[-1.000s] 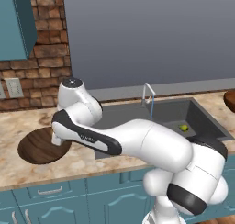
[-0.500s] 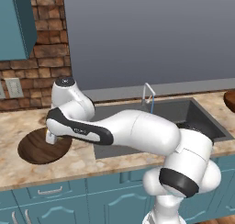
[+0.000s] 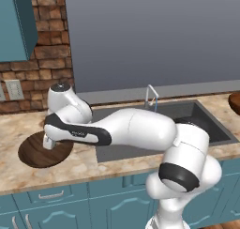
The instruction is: Pick the potatos from the sink and place them in one bowl. Place the pear in the other bowl. Then turn off the sink faucet.
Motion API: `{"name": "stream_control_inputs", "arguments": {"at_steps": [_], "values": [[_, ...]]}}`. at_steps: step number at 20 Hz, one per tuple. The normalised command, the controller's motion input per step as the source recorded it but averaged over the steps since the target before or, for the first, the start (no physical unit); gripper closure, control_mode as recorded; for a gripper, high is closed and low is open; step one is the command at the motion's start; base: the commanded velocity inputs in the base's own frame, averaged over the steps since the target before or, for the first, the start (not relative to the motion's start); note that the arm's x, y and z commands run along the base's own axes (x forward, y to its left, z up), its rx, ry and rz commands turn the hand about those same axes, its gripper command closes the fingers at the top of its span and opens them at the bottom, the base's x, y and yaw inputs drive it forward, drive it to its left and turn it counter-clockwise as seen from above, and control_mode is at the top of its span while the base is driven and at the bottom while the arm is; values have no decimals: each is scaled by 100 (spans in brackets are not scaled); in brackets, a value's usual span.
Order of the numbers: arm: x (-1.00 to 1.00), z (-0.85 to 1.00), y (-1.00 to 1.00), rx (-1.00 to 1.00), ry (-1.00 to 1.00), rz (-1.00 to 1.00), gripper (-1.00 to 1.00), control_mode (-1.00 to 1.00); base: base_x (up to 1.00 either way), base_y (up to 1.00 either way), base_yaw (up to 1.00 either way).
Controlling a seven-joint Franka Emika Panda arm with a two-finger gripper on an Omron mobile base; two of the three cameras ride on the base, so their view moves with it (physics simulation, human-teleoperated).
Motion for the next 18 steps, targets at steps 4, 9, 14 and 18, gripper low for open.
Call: {"name": "stream_control_inputs", "arguments": {"at_steps": [4, 9, 14, 18], "values": [[3, -18, 0, -1, 0, -3, 100, -100, 0, 0, 0], [16, -21, 0, 0, 0, -3, 100, -100, 0, 0, 0], [22, -21, 0, 0, 0, -3, 100, -100, 0, 0, 0], [14, -12, 4, 0, 0, -4, 100, -100, 0, 0, 0]]}}
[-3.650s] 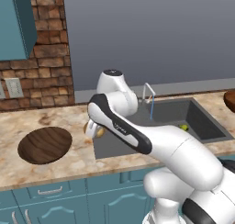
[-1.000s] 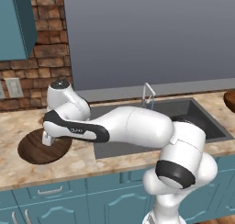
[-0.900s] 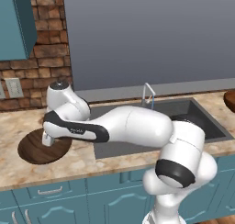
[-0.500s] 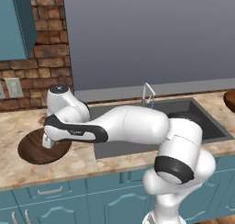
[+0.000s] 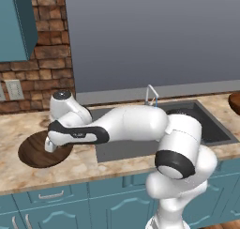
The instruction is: Pick the potatos from the sink and place them in one bowl. Place the pear in the other bowl. Then turn off the sink faucet.
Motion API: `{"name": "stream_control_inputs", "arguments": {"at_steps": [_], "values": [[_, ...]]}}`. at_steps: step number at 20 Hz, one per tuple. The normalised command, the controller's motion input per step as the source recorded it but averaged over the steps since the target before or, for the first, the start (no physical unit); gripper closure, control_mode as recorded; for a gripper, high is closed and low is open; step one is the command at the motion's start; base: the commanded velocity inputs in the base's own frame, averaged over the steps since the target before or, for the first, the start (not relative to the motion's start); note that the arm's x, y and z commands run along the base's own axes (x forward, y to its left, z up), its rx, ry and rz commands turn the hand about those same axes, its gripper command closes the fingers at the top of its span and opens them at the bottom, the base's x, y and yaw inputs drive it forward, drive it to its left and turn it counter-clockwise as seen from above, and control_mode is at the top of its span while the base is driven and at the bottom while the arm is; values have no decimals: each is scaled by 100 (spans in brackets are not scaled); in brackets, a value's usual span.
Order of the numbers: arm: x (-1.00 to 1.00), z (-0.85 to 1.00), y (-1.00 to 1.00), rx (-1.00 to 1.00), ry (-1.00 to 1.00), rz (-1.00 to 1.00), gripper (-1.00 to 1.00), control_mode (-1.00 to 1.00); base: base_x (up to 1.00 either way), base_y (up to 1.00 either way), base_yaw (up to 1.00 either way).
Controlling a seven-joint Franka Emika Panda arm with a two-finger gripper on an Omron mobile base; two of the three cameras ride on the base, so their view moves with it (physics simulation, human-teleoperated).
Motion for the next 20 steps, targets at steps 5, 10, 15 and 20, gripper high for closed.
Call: {"name": "stream_control_inputs", "arguments": {"at_steps": [5, 10, 15, 20], "values": [[19, -14, 25, -3, 0, -8, 100, -100, 0, 0, 0], [20, -17, 30, -5, 0, -8, 100, -100, 0, 0, 0], [30, -14, 31, -4, 0, -9, 100, -100, 0, 0, 0], [40, -15, 37, -5, 0, -10, 100, -100, 0, 0, 0]]}}
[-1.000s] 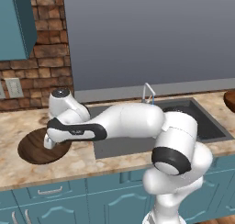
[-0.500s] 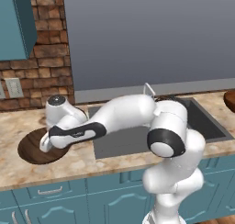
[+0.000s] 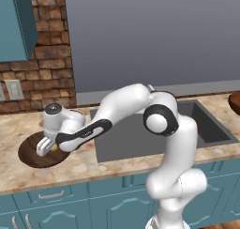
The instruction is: Pick the potatos from the sink and place them in one bowl. Place the pear in the other bowl. Then turn off the sink faucet.
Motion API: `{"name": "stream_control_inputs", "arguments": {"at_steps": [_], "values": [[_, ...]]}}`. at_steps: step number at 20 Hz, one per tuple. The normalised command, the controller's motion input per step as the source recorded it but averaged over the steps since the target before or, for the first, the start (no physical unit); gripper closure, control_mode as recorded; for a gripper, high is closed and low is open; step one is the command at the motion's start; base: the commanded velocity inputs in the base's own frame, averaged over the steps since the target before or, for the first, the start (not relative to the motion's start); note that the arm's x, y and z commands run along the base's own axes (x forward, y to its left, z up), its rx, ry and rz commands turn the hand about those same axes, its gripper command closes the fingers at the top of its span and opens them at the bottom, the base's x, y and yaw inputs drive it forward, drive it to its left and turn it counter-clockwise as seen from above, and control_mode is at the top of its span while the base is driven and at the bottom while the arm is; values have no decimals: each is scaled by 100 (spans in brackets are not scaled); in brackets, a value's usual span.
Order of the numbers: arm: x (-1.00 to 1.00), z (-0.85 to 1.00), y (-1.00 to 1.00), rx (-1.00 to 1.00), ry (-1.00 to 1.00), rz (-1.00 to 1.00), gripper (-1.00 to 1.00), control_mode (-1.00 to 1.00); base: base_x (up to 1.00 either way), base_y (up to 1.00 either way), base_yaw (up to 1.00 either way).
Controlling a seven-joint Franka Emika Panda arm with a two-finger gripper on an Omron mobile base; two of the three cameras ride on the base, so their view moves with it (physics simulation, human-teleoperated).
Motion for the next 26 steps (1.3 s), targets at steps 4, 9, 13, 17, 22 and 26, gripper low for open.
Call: {"name": "stream_control_inputs", "arguments": {"at_steps": [4, 9, 13, 17, 22, 26], "values": [[32, -13, 46, -6, 0, -11, -100, -100, 0, 0, 0], [9, -1, 13, -3, 0, -12, -100, -100, 0, 0, 0], [6, 0, 0, 0, 0, -11, -100, -100, 0, 0, 0], [7, 0, 0, 0, 0, -11, -100, -100, 0, 0, 0], [2, 24, -12, 0, 0, -13, -100, -100, 0, 0, 0], [-3, 77, -37, 1, 0, -12, -100, -100, 0, 0, 0]]}}
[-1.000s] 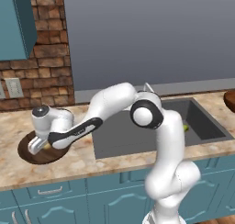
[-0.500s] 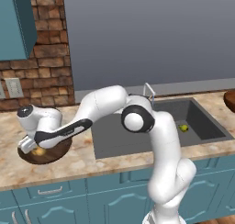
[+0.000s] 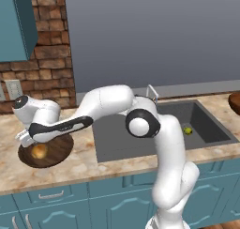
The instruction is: Pick the potatos from the sink and place them in one bowl. Place the pear in the other bowl. Then turn off the sink faucet.
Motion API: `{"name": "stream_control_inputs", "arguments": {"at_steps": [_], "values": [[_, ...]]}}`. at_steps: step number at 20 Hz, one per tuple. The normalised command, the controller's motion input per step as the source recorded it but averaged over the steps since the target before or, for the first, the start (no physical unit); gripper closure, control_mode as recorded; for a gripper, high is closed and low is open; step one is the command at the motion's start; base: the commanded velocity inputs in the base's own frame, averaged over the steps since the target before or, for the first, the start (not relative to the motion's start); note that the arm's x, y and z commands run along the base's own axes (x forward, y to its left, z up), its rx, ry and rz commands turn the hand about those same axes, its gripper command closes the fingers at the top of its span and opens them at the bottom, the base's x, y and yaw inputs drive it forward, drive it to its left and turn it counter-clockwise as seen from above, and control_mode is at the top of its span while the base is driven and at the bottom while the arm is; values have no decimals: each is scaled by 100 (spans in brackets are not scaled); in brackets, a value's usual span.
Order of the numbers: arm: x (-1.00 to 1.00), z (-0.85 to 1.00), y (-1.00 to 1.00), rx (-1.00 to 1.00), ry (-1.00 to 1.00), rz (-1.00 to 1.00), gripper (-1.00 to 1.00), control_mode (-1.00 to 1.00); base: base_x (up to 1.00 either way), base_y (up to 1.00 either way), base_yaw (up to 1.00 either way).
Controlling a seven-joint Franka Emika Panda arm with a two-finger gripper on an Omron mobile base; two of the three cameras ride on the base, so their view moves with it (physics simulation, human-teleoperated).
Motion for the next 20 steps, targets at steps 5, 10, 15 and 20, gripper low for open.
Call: {"name": "stream_control_inputs", "arguments": {"at_steps": [5, 10, 15, 20], "values": [[-19, 68, -31, 1, -1, -7, -100, -100, 0, 0, 0], [-34, 32, -55, 1, -16, 0, -100, -100, 0, 0, 0], [-33, 47, -62, 4, -15, 6, -100, -100, 0, 0, 0], [-27, 44, -67, 10, -12, 13, -100, -100, 0, 0, 0]]}}
